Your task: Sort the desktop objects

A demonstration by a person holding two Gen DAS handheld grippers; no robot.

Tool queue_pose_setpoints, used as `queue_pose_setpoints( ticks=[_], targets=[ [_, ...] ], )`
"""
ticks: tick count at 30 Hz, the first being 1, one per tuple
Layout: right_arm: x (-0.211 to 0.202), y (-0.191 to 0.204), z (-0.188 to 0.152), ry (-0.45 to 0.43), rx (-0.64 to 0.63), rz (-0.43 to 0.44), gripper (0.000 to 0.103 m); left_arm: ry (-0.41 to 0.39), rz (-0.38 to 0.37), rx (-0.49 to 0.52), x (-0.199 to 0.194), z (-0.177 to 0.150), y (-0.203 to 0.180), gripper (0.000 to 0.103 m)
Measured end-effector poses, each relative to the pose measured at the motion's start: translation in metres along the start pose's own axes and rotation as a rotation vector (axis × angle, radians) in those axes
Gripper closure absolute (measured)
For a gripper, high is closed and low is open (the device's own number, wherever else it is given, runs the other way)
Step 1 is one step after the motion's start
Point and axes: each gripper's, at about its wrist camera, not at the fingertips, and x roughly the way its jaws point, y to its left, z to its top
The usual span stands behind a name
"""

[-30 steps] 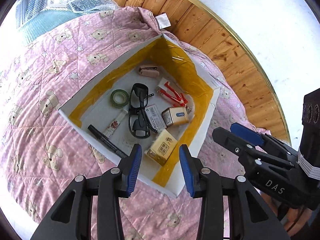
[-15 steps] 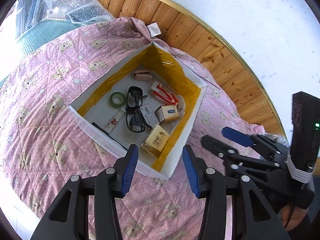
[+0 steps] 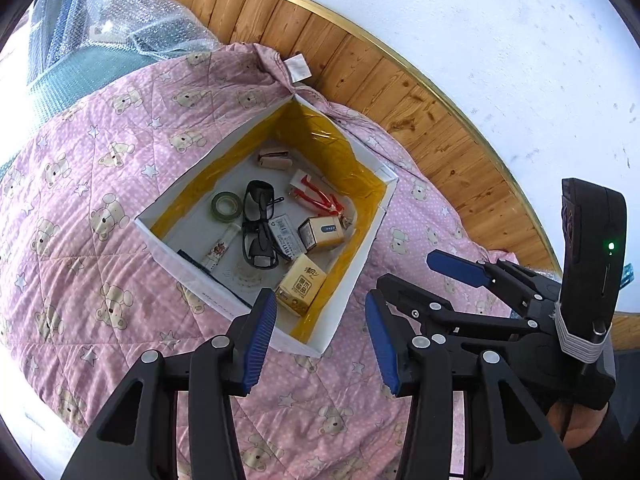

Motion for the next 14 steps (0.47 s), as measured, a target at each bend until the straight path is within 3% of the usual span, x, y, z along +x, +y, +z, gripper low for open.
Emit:
queue_pose_setpoints(
  ticks=[14],
  targets=[
    [0.006,-0.020,0.005,0.021,-0.016,-0.021,0.037,0.053,0.009,0.021,0.016,0.011,-0.019,0.055]
  ],
)
